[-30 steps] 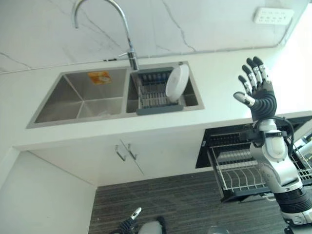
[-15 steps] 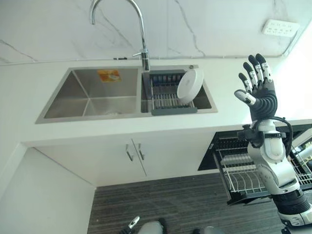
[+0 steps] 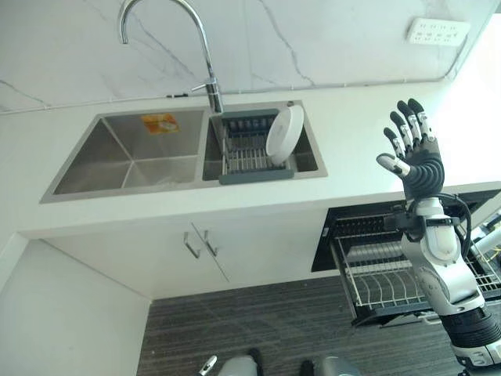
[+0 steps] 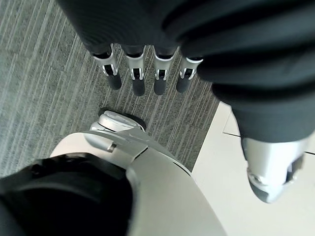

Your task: Place the dishes in the dishwasher.

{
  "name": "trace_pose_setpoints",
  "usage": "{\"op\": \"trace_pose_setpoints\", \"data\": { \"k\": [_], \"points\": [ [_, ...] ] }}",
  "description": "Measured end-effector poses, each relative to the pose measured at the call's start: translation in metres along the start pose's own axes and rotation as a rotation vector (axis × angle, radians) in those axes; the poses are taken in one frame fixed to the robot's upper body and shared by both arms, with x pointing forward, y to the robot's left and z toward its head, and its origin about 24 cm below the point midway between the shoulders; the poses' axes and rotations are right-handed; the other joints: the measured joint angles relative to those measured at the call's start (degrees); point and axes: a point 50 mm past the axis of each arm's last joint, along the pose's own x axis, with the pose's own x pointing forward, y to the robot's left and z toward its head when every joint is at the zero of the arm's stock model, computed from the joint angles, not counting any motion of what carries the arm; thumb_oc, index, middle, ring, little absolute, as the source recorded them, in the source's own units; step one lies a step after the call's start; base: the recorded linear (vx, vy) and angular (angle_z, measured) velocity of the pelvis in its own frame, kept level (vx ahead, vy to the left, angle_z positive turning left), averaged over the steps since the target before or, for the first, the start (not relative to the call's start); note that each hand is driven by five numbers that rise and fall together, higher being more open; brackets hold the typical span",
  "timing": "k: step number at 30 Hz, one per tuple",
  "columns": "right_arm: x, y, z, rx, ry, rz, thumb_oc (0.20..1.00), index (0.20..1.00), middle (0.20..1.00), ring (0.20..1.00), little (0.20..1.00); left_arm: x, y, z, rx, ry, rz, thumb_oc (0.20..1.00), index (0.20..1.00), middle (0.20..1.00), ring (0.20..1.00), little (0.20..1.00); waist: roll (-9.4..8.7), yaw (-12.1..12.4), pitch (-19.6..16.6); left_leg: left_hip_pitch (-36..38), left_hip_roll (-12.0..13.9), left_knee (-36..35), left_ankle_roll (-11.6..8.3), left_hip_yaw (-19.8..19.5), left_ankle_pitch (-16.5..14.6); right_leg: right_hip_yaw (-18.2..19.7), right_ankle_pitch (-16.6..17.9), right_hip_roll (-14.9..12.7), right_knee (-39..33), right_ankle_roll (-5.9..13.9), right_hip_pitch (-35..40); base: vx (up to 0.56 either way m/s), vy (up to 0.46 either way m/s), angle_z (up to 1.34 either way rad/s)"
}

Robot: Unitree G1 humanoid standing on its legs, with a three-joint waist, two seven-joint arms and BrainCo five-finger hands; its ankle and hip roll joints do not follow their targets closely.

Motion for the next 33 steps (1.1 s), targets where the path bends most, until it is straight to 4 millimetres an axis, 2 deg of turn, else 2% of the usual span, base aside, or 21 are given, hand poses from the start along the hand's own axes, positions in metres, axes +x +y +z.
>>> {"op": "trace_pose_setpoints", "data": {
  "k": [1,3,5,6,7,8,10,12,14,17,18,20,23,25,26,27,29,31,33],
  "points": [
    [0.0,0.0,0.0,-0.001,0.0,0.002,1.0,1.0,1.0,1.0,1.0,0.0,-0.001,-0.001,-0.001,0.002,0.001,1.0,1.0,1.0,1.0,1.0,0.23,0.3,0.1,-0.1,0.2,0.3,-0.02,0.0,0.0,0.0,0.0,0.1,0.0,-0.07,0.0,0.14,0.154,0.02],
    [0.004,0.004,0.003,-0.001,-0.018,0.007,1.0,1.0,1.0,1.0,1.0,0.0,-0.003,-0.003,-0.004,0.005,0.002,1.0,1.0,1.0,1.0,1.0,0.89,1.3,1.7,-5.3,0.9,7.1,-1.34,-3.5,-1.0,0.3,-0.3,0.3,-0.7,-1.59,0.6,0.16,0.193,0.02],
    [0.007,0.009,0.004,0.007,-0.028,0.024,1.0,1.0,1.0,1.0,1.0,0.0,-0.004,-0.008,-0.007,0.022,0.005,1.0,1.0,1.0,1.0,1.0,1.64,1.4,2.2,-9.9,1.0,7.4,-1.34,-6.8,-0.9,0.5,-0.2,0.8,-1.7,-1.73,1.5,0.15,0.234,-0.07],
    [0.008,0.011,0.005,0.007,-0.03,0.031,1.0,1.0,1.0,1.0,1.0,-0.001,-0.001,-0.014,-0.008,0.048,0.016,1.0,1.0,1.0,1.0,1.0,2.32,1.8,2.2,-11.5,2.0,6.5,-1.09,-6.4,-0.8,0.6,0.0,1.2,-2.1,-1.71,1.9,0.15,0.254,-0.23],
    [0.008,0.012,0.005,0.008,-0.029,0.032,1.0,1.0,1.0,1.0,1.0,-0.001,0.001,-0.019,-0.008,0.07,0.026,1.0,1.0,1.0,1.0,1.0,2.42,2.0,2.1,-12.0,3.0,5.0,-0.68,-4.3,-0.5,0.7,-0.3,1.3,-2.3,-1.49,2.5,0.16,0.236,-0.23],
    [0.008,0.012,0.005,0.008,-0.032,0.03,1.0,1.0,1.0,1.0,1.0,-0.002,0.002,-0.021,-0.01,0.077,0.028,1.0,1.0,1.0,1.0,1.0,2.63,1.9,2.0,-12.1,3.1,4.0,-0.6,-3.7,-0.4,0.8,-0.6,1.3,-2.5,-1.25,3.4,0.17,0.201,-0.25],
    [0.005,0.01,0.003,0.004,-0.021,0.018,1.0,1.0,1.0,1.0,1.0,-0.001,-0.001,-0.022,-0.012,0.077,0.023,1.0,1.0,1.0,1.0,1.0,3.54,1.7,1.3,-8.3,1.4,1.4,1.07,-4.2,1.0,2.4,-1.5,1.1,-3.5,1.41,5.5,0.28,0.259,-0.28],
    [-0.006,0.006,-0.006,0.002,0.03,0.003,1.0,1.0,1.0,1.0,1.0,-0.002,0.004,-0.017,-0.006,0.069,0.044,1.0,1.0,1.0,1.0,1.0,1.77,1.3,1.0,-5.7,-1.1,0.1,2.58,-4.0,2.8,2.5,-2.4,-1.1,-3.3,3.13,8.0,0.25,0.211,-0.04],
    [-0.011,0.007,-0.008,0.022,0.04,-0.006,1.0,1.0,1.0,1.0,1.0,-0.002,0.009,-0.012,0.005,0.052,0.06,1.0,1.0,1.0,1.0,1.0,0.36,1.0,-0.2,-2.9,-3.7,-1.1,4.56,-2.7,1.6,1.5,-1.8,-4.4,-1.0,3.64,8.4,0.23,0.196,-0.02],
    [-0.008,0.01,-0.005,0.037,0.019,-0.009,1.0,1.0,1.0,1.0,1.0,-0.001,0.009,-0.003,0.051,0.035,0.06,1.0,1.0,1.0,1.0,1.0,0.03,1.4,-0.9,-3.1,-4.0,-0.6,5.57,-1.6,0.4,0.0,-0.8,-5.4,-2.6,3.43,9.2,0.13,0.111,-0.14],
    [-0.007,0.012,-0.005,0.051,0.014,-0.012,1.0,1.0,1.0,1.0,1.0,0.001,0.006,0.005,0.067,0.021,0.054,1.0,1.0,1.0,1.0,1.0,0.18,1.5,-0.8,-3.1,-3.8,-0.8,6.08,-1.6,0.0,-1.2,1.6,-5.1,-4.1,4.66,9.5,0.12,0.081,-0.12],
    [-0.008,0.013,-0.007,0.062,0.022,-0.017,1.0,1.0,1.0,1.0,1.0,0.002,0.004,0.011,0.07,0.006,0.051,1.0,1.0,1.0,1.0,1.0,1.01,1.1,-0.4,-2.2,-2.8,-0.9,6.66,-2.3,-0.6,-1.7,4.4,-4.2,-2.9,5.88,9.3,0.09,0.014,-0.03],
    [-0.009,0.014,-0.006,0.066,0.021,-0.014,1.0,1.0,1.0,1.0,1.0,0.001,0.007,0.01,0.069,0.009,0.06,1.0,1.0,1.0,1.0,1.0,2.25,0.6,0.2,-0.4,-1.4,-2.0,6.53,-1.9,-1.1,-3.1,4.8,-4.2,-2.2,6.07,7.7,0.05,-0.14,-0.2],
    [-0.009,0.015,-0.003,0.066,0.002,0.006,1.0,1.0,1.0,1.0,1.0,0.0,0.009,0.008,0.068,0.016,0.067,1.0,1.0,1.0,1.0,1.0,1.95,0.5,0.4,-0.5,-1.2,-1.9,5.94,-0.4,-1.5,-2.8,4.8,-5.2,-3.8,6.19,2.8,0.02,-0.197,-0.37],
    [-0.009,0.015,-0.003,0.066,0.001,0.008,1.0,1.0,1.0,1.0,1.0,0.0,0.009,0.008,0.065,0.016,0.067,1.0,1.0,1.0,1.0,1.0,1.84,0.4,0.5,-0.5,-1.4,-1.6,5.63,-0.4,-1.8,-2.1,4.8,-5.7,-3.9,6.49,0.9,0.03,-0.154,-0.16],
    [-0.008,0.016,-0.002,0.069,-0.003,0.01,1.0,1.0,1.0,1.0,1.0,0.0,0.009,0.007,0.061,0.016,0.067,1.0,1.0,1.0,1.0,1.0,1.92,0.4,0.6,-0.9,-1.4,-1.4,6.3,0.1,-2.2,-0.3,5.2,-6.0,-3.3,7.14,-2.1,0.04,-0.2,-0.1],
    [-0.008,0.016,-0.001,0.07,-0.011,0.014,1.0,1.0,1.0,1.0,1.0,0.0,0.01,0.009,0.048,0.005,0.066,1.0,1.0,1.0,1.0,1.0,1.65,0.2,0.9,-1.8,-1.5,-1.2,5.85,0.1,-2.0,2.1,6.1,-6.3,-4.6,8.19,-5.4,0.05,-0.234,0.14],
    [-0.008,0.016,-0.001,0.071,-0.011,0.016,1.0,1.0,1.0,1.0,1.0,0.0,0.01,0.006,0.046,0.01,0.07,1.0,1.0,1.0,1.0,1.0,0.83,0.7,0.7,-2.4,-1.4,-0.3,4.95,-0.1,-2.2,2.1,6.1,-6.4,-5.1,8.06,-5.5,0.04,-0.167,0.23],
    [-0.006,0.016,0.0,0.065,-0.013,0.018,1.0,1.0,1.0,1.0,1.0,-0.001,0.01,-0.004,0.039,0.03,0.075,1.0,1.0,1.0,1.0,1.0,1.02,0.6,0.8,-3.2,-0.7,0.6,3.71,-1.5,-2.4,1.1,9.4,-5.8,-6.2,7.31,-5.4,0.05,-0.161,0.24]
  ]
}}
